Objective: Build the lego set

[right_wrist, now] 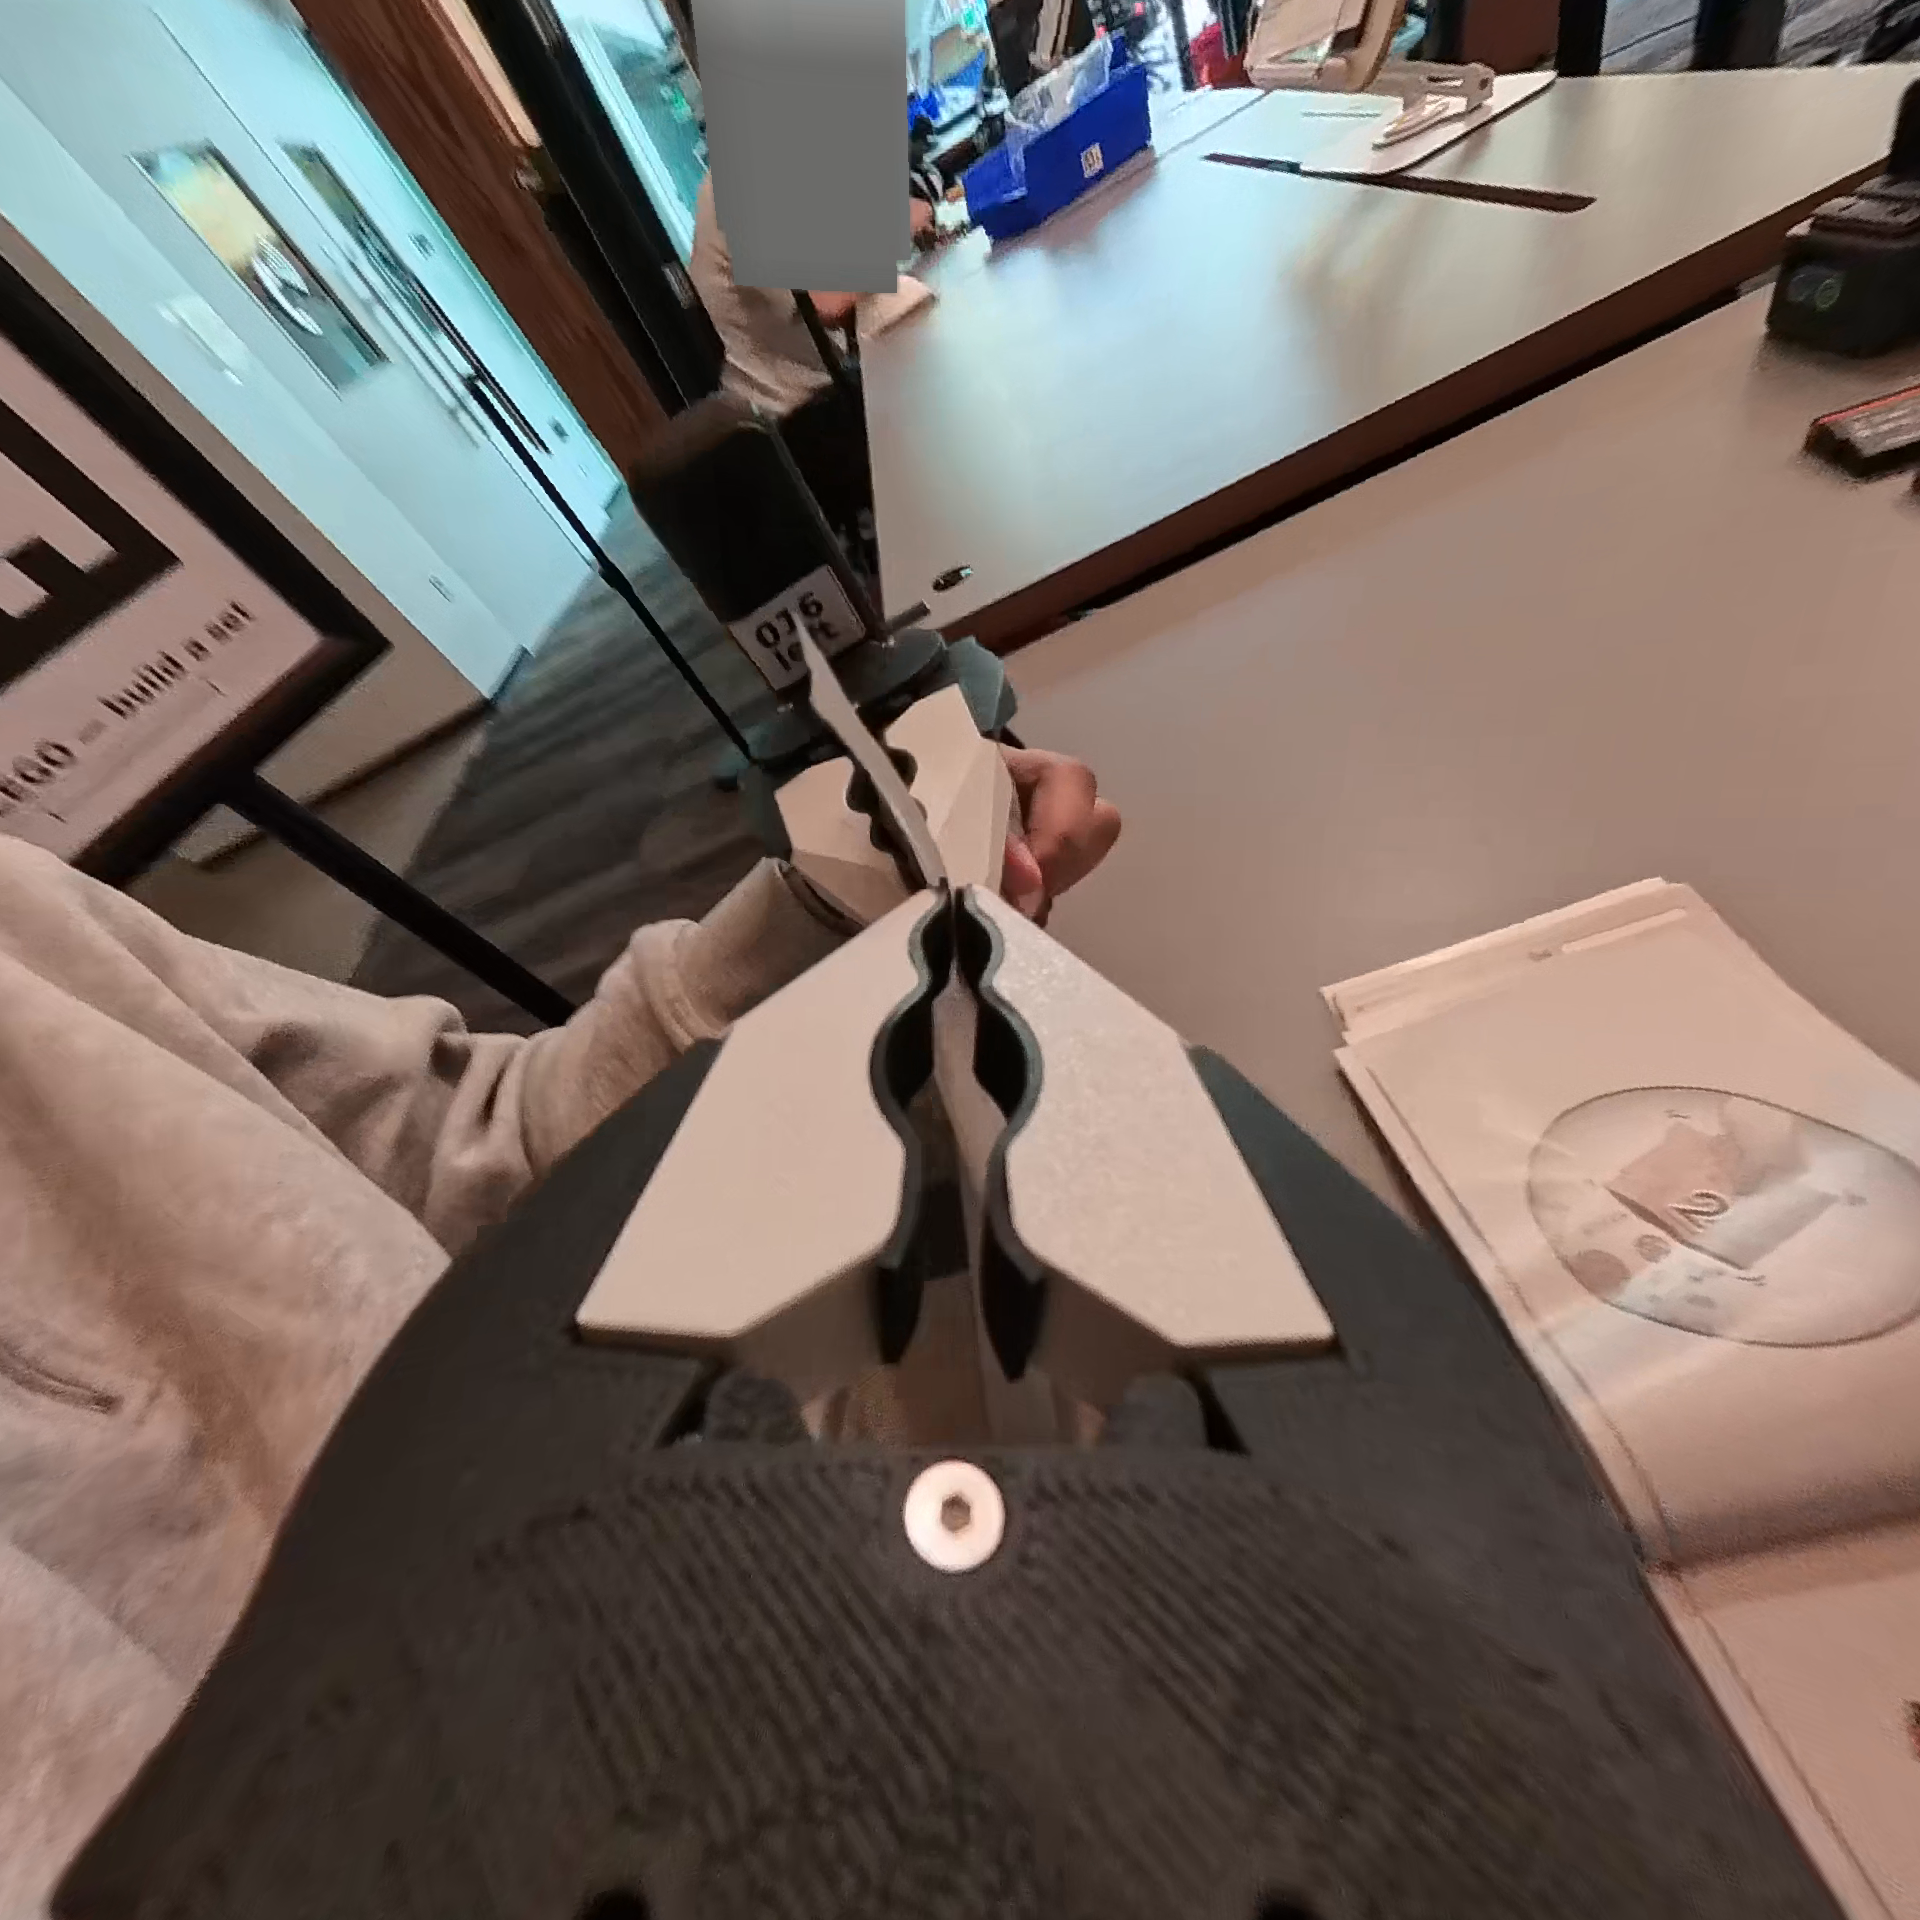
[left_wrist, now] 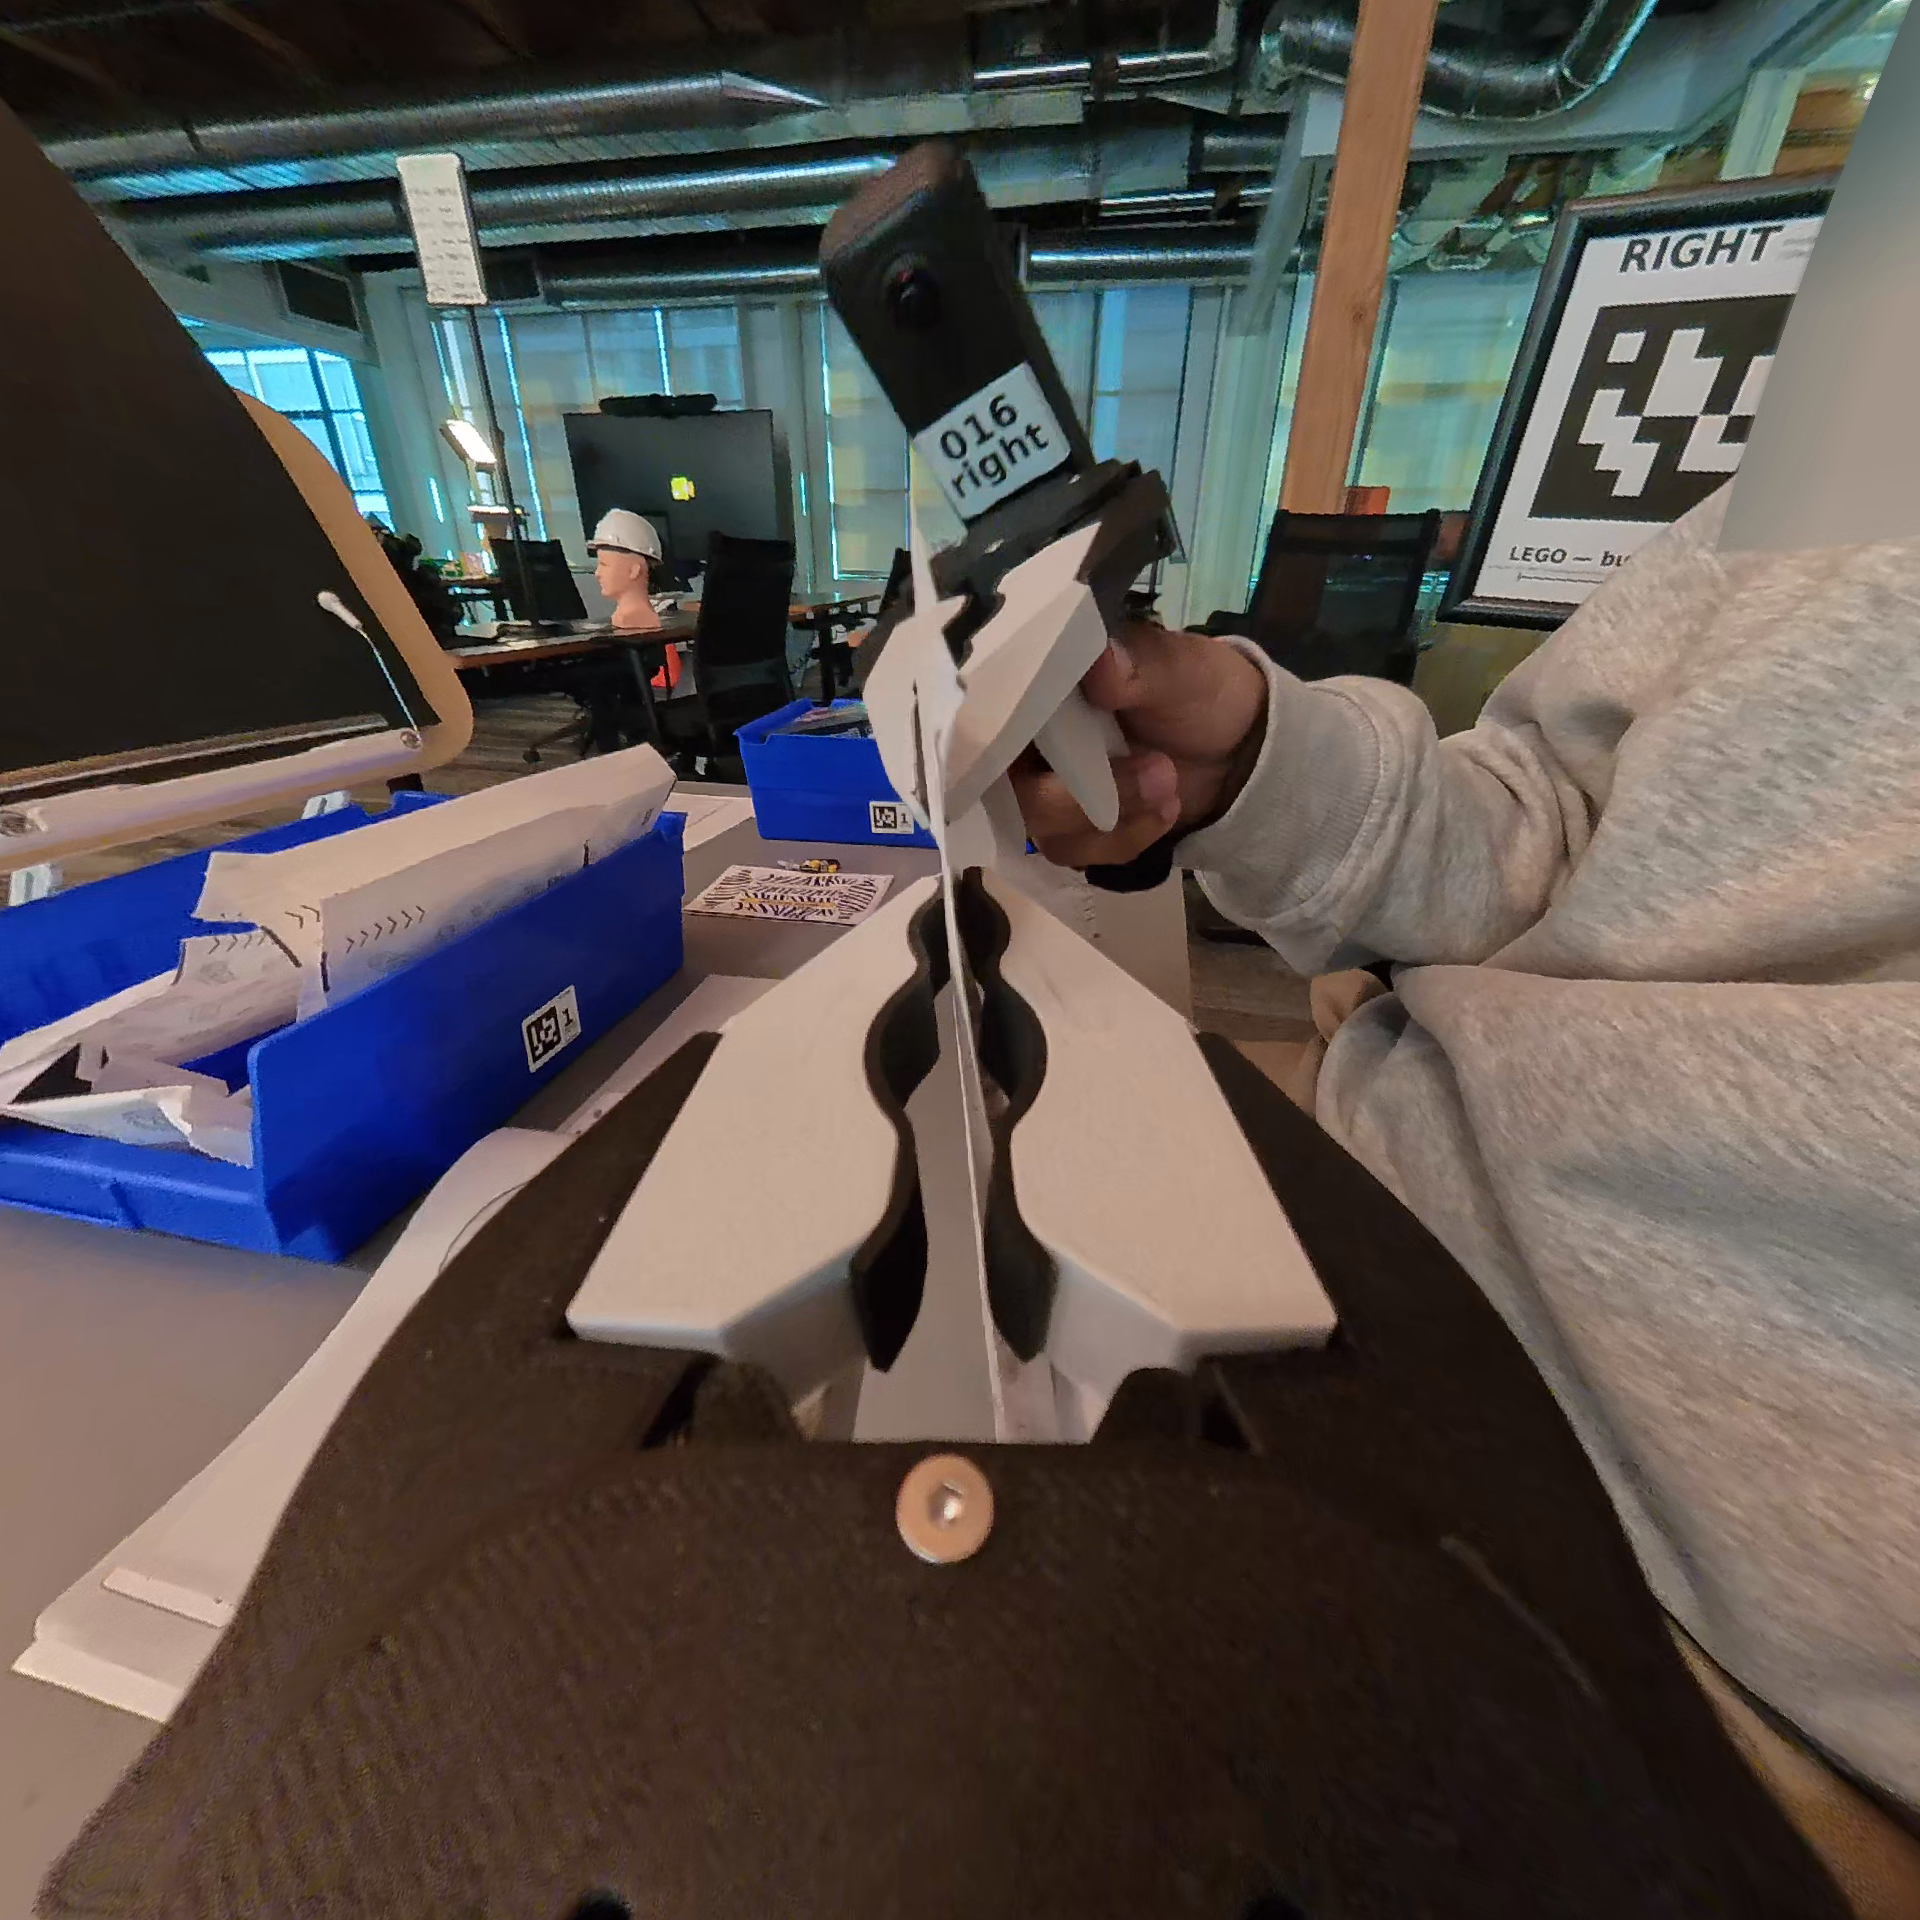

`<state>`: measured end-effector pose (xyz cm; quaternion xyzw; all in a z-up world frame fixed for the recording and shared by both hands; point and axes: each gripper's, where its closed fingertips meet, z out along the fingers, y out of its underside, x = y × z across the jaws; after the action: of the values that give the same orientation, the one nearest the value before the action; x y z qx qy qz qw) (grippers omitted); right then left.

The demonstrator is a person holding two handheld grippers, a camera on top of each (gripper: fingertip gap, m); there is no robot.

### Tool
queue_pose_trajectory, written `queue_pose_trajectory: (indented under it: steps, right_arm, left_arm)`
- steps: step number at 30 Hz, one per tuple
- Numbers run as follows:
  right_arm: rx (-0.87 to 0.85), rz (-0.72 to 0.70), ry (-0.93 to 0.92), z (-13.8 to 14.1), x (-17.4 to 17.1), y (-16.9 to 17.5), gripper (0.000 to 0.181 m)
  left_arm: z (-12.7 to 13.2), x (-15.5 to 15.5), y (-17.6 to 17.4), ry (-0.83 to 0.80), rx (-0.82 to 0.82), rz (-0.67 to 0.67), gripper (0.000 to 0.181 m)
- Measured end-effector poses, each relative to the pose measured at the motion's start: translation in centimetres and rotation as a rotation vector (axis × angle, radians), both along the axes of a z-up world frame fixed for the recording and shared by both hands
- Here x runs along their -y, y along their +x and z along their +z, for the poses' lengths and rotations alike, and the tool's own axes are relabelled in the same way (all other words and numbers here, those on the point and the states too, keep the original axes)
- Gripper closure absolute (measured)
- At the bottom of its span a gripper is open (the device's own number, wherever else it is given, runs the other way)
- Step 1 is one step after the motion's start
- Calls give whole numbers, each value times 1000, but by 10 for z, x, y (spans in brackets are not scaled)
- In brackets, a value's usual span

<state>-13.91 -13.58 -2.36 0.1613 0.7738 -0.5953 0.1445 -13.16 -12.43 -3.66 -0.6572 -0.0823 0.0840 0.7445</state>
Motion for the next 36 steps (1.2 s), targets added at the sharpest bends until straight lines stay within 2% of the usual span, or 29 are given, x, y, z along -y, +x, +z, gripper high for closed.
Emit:
queue_pose_trajectory:
  steps: [9,12,31,34,36]
  right_arm:
    - [-5,29,6,2,-1,4,181]
    - [9,-14,0,1,-1,-2,181]
    - [425,-209,-276,-3,2,-32,181]
    - [464,-213,-320,-2,3,-33,181]
    - [416,-193,-318,1,5,-30,181]
  left_arm:
    - [-1,0,3,-6,20,-31,181]
    - [-1,-2,2,-16,20,-17,181]
    - [-3,1,-21,-54,-1,141,181]
    - [-3,2,-22,-42,3,143,181]
    - [-1,5,-20,-25,7,127,181]
